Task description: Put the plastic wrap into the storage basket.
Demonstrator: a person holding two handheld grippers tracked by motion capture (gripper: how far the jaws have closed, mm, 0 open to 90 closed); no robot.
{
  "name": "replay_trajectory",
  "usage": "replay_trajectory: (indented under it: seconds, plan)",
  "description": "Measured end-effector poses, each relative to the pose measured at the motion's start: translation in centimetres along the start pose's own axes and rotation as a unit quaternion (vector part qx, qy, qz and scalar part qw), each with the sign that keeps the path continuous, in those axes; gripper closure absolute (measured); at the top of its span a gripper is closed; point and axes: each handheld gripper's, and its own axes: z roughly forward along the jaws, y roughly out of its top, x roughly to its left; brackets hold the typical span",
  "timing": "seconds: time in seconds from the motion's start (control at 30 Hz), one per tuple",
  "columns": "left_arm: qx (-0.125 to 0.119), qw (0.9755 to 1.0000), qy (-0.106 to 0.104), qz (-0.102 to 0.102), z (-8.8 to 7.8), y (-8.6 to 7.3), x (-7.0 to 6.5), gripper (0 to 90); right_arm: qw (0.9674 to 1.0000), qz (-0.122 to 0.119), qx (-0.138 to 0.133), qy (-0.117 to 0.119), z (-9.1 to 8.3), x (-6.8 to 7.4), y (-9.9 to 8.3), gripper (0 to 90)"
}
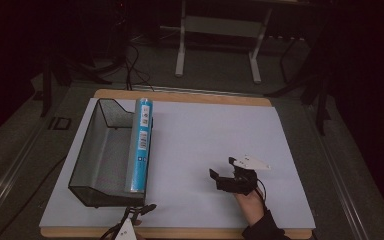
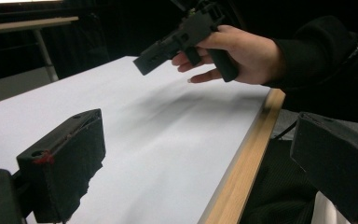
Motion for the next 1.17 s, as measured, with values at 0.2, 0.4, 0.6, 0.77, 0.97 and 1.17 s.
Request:
replay_trajectory:
  seconds: [0.2,0.4,0.6,0.77,0.97,1.17]
  plan:
    - [0.005,1.0,0.0,-0.003,0.2,-0.1,0.1,3.2,1.0,-0.004,-0.003,-0.008,-0.5,-0.4,-1.3,14.3]
    - [0.012,0.9999,0.003,-0.006,0.4,-0.3,0.2,3.3,0.9992,-0.028,-0.014,-0.023,-1.5,-0.7,-2.0,14.3]
    - [0.011,0.9999,0.005,-0.007,0.4,-0.3,0.3,3.3,0.999,-0.034,-0.009,-0.027,-1.2,-0.9,-2.5,14.3]
    - [0.012,0.9999,0.007,-0.007,0.3,-0.3,0.4,3.3,0.9985,-0.047,0.005,-0.028,-0.5,-0.9,-2.9,14.3]
    - [0.012,0.9999,0.007,-0.005,0.4,-0.3,0.3,3.3,0.9984,-0.049,0.004,-0.027,-0.4,-0.9,-3.0,14.3]
    - [0.012,0.9999,0.007,-0.004,0.3,-0.3,0.3,3.3,0.9985,-0.048,0.004,-0.027,-0.4,-1.0,-3.1,14.3]
